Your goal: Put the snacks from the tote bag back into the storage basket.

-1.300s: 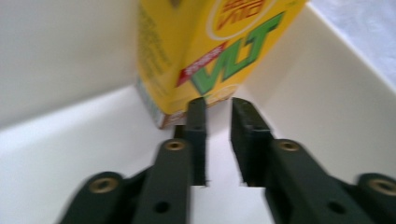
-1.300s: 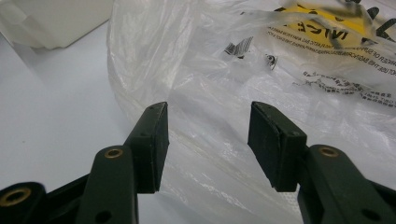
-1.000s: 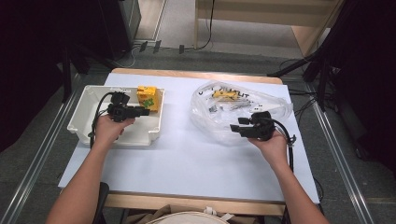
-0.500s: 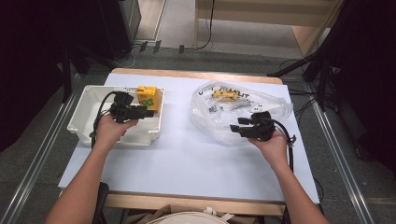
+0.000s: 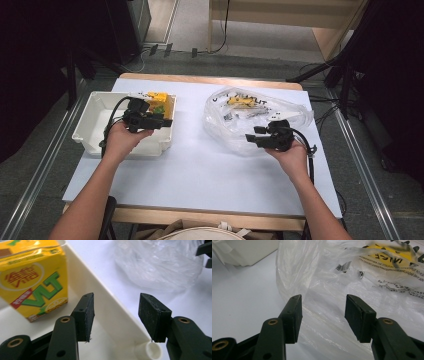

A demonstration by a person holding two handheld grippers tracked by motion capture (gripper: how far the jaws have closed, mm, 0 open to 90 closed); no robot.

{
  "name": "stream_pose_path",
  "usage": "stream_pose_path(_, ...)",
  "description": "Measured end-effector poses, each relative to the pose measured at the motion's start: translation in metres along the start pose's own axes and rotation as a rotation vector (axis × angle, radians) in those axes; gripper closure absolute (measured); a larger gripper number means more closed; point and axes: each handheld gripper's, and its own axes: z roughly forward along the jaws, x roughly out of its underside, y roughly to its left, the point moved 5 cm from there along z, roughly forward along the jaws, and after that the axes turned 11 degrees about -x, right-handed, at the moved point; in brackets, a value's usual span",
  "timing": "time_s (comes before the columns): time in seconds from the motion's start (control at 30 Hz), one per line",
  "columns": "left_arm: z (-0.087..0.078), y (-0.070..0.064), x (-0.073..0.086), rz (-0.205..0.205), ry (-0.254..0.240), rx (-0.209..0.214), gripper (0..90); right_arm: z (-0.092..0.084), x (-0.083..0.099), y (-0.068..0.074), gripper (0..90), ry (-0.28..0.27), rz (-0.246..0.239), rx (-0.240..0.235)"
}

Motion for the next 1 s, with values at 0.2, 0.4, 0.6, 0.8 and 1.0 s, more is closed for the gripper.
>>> stream_pose_path(0.2, -0.001, -0.017, -0.004, 0.035, -0.003, 0.019, 47.1, 0.0, 0.0, 0.002, 49.1, 0.001, -0.005, -0.005)
stream_pose_path(0.4, -0.001, -0.029, -0.006, 0.041, 0.0, 0.043, 46.1, 0.0, -0.001, 0.003, 49.1, 0.002, -0.009, -0.009)
stream_pose_path(0.6, 0.0, -0.042, -0.008, 0.069, -0.004, 0.057, 45.7, 0.0, -0.002, 0.006, 49.1, -0.001, -0.01, -0.012)
stream_pose_path(0.8, 0.002, -0.054, -0.008, 0.09, -0.008, 0.07, 43.3, 0.002, -0.003, 0.009, 49.2, 0.004, -0.019, -0.019)
stream_pose_path(1.0, 0.007, -0.066, -0.007, 0.12, 0.0, 0.074, 42.5, 0.003, -0.003, 0.011, 49.1, 0.005, -0.026, -0.029)
